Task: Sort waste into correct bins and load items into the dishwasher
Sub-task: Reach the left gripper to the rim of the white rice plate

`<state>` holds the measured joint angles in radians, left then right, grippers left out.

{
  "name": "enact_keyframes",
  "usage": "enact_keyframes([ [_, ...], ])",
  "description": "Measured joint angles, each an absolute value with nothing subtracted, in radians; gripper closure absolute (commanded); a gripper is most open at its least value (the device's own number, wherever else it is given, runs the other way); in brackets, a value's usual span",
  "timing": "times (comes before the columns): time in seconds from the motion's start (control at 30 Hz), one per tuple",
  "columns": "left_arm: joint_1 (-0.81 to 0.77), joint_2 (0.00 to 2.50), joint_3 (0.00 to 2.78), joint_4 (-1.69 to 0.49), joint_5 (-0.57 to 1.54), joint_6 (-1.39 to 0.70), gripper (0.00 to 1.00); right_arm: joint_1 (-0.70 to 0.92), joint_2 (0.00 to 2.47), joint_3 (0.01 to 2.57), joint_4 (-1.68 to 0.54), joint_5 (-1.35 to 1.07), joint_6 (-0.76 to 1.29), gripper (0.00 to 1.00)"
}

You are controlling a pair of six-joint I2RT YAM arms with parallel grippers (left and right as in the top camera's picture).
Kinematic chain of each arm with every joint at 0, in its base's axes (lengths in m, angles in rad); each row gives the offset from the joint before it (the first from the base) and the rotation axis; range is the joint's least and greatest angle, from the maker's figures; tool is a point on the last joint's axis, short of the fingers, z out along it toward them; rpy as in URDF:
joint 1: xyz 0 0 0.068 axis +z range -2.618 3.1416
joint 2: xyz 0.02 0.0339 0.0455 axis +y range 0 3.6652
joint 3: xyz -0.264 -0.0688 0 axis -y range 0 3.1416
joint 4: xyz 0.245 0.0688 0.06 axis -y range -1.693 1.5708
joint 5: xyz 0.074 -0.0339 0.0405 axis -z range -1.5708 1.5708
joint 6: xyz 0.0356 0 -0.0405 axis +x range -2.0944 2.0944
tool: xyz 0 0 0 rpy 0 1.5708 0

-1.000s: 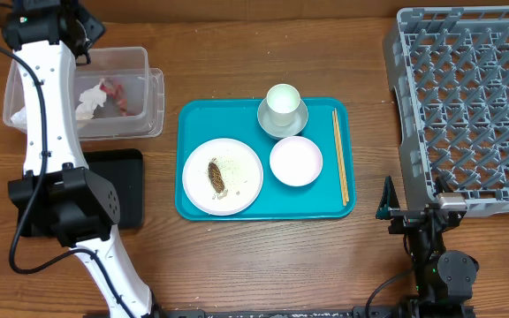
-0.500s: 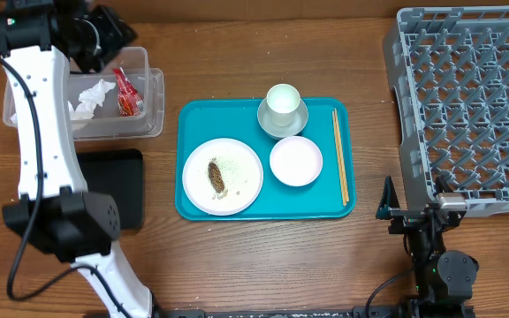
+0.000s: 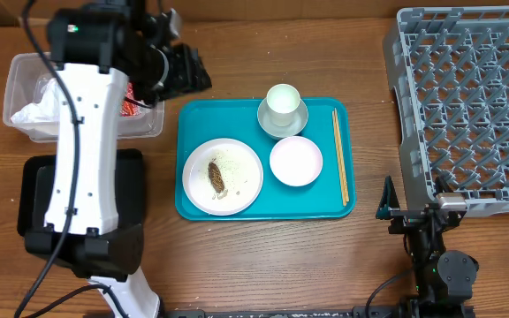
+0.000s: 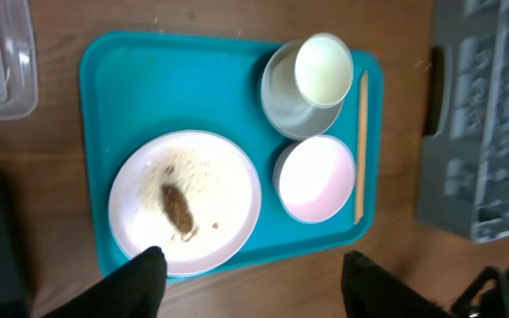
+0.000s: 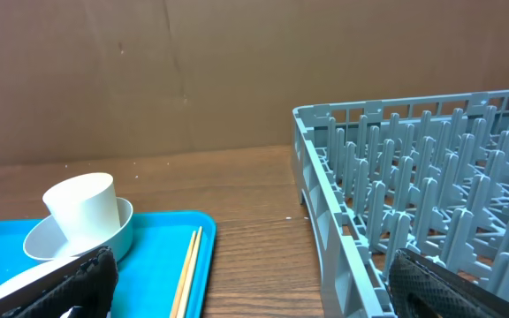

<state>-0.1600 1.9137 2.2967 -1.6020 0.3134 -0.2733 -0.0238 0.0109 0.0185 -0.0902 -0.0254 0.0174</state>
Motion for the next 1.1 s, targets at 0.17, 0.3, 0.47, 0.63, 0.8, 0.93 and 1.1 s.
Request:
enact_keyframes([
  [0.17, -0.277, 1.913, 2.279, -1.588, 0.216, -0.282, 0.46, -0.024, 0.011, 0.019, -0.091, -0.026, 0.017, 0.00],
  [0.3, -0.360, 1.913, 2.195, -1.498, 0.164, -0.290, 0.96, -0.024, 0.011, 0.019, -0.090, -0.026, 0.017, 0.00],
  [0.47, -0.442, 1.935, 2.043, -1.333, 0.114, -0.345, 0.96, -0.024, 0.011, 0.019, -0.091, -0.025, 0.017, 0.00],
  [0.63, -0.473, 2.035, 1.971, -1.262, 0.104, -0.422, 0.96, -0.024, 0.011, 0.019, -0.091, -0.026, 0.017, 0.00],
  [0.8, -0.510, 2.149, 1.959, -1.259, 0.099, -0.472, 0.96, -0.024, 0.011, 0.019, -0.091, -0.026, 0.017, 0.00],
  [0.93, -0.558, 2.207, 1.956, -1.259, 0.090, -0.516, 0.96, -0.024, 0.011, 0.019, -0.090, -0.025, 0.017, 0.00],
  [1.1, -0.590, 2.235, 1.956, -1.275, 0.033, -0.568, 0.96, -0.024, 0.011, 0.019, -0.090, -0.025, 0.017, 0.00],
])
